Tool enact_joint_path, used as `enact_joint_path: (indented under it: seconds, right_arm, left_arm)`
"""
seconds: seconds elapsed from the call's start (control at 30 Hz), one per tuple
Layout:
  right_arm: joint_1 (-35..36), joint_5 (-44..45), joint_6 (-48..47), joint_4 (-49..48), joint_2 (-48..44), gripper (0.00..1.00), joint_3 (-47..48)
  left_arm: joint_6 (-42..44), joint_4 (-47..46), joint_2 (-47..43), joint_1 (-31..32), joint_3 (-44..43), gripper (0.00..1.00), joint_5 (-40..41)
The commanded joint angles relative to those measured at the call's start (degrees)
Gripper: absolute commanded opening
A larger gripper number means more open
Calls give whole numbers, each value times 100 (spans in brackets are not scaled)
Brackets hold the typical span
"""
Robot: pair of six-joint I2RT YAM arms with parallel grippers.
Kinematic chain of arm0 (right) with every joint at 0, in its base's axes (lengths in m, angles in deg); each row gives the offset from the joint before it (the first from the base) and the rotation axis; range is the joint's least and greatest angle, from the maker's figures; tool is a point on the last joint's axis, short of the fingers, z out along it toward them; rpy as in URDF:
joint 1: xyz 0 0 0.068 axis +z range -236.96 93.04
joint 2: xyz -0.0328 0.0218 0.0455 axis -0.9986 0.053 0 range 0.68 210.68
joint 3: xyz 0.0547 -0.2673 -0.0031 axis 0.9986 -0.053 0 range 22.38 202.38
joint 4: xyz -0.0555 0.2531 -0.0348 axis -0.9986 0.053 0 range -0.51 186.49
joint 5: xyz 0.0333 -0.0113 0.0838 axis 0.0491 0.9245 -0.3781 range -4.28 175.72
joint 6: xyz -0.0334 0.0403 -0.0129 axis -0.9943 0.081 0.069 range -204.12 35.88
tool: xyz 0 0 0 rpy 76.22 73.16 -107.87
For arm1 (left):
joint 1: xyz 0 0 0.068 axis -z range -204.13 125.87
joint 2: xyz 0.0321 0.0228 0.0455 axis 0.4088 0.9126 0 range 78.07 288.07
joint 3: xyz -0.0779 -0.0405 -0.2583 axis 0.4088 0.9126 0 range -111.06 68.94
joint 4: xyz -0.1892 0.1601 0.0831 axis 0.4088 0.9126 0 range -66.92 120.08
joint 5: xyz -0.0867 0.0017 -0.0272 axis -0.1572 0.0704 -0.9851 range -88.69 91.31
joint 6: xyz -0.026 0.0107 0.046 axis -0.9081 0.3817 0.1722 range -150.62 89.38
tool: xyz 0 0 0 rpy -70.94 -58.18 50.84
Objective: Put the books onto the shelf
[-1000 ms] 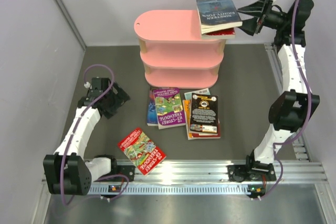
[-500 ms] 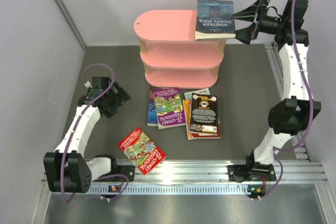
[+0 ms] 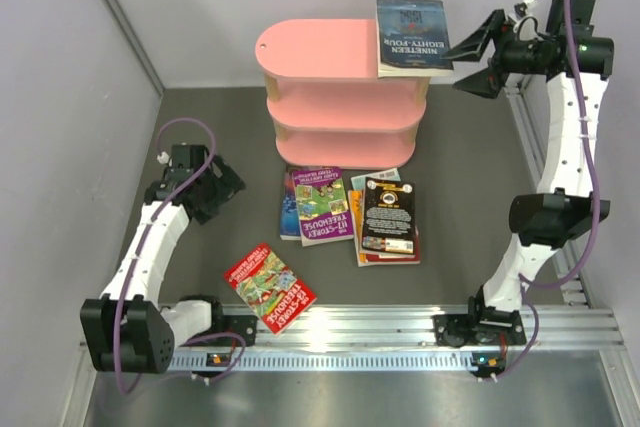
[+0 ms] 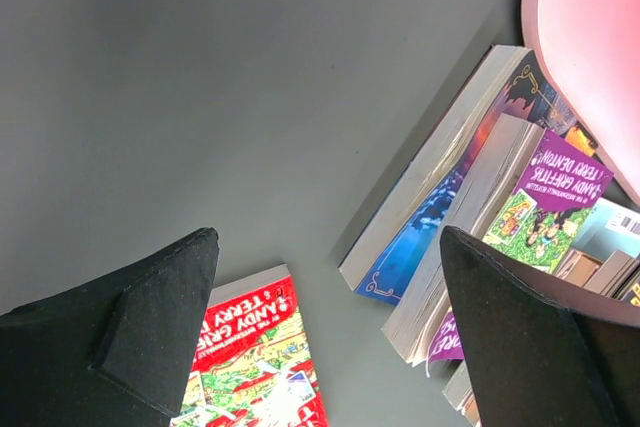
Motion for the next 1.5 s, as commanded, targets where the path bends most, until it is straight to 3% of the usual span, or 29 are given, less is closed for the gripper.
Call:
enact_joint_path:
  seconds: [0.0, 0.1, 0.17, 0.27, 0.3, 0.37, 0.43, 0.5, 0.6, 0.7, 0.93, 1.3, 1.4, 1.43, 1.47]
  right_arm:
    - [-34, 455, -824, 790, -330, 83, 69]
    - [-86, 771, -1070, 975, -488, 86, 25]
    - [-95, 1113, -1297, 1002, -751, 94, -62]
    - [-61, 1737, -1623, 522, -1689, 100, -982]
    - [-17, 1913, -1616, 292, -2076, 100, -1977]
    - [271, 2397, -1660, 404, -2691, 100, -2634]
    - [484, 2660, -1520, 142, -3288, 100, -4056]
    - [616, 2531, -1186, -444, -3695, 100, -5712]
    - [704, 2197, -703, -1279, -4206, 100, -7455]
    - [757, 2030, -447, -2053, -4330, 100, -8504]
    - [713, 2213, -270, -3997, -3427, 99, -8905]
    - [976, 2003, -7, -5773, -1659, 80, -8861]
    - [1179, 2020, 37, -5888, -1500, 70, -8729]
    - [1231, 2038, 72, -5923, -1439, 60, -8694]
    - [1310, 2038, 81, -5932, -1412, 56, -8667]
  left_arm:
    - [119, 134, -160, 6, -238, 97, 150]
    - [128, 196, -195, 6, -281, 97, 177]
    - [154, 266, -204, 6, -325, 97, 203]
    - [198, 371, -274, 6, -378, 98, 247]
    - [207, 389, -292, 6, -370, 98, 265]
    - [207, 433, -362, 6, -308, 98, 282]
    - [146, 433, -441, 6, -186, 98, 265]
    - [32, 425, -502, 6, -97, 98, 212]
    - [-22, 433, -608, 15, 17, 97, 124]
    - [-13, 451, -740, 15, 105, 97, 133]
    - [-110, 696, -1073, 33, 342, 97, 45]
    - [163, 1356, -1320, 33, 8, 97, 493]
    - [172, 1339, -1294, 33, -18, 97, 511]
    - [180, 1339, -1268, 33, -27, 97, 528]
    - [180, 1330, -1241, 33, -35, 97, 528]
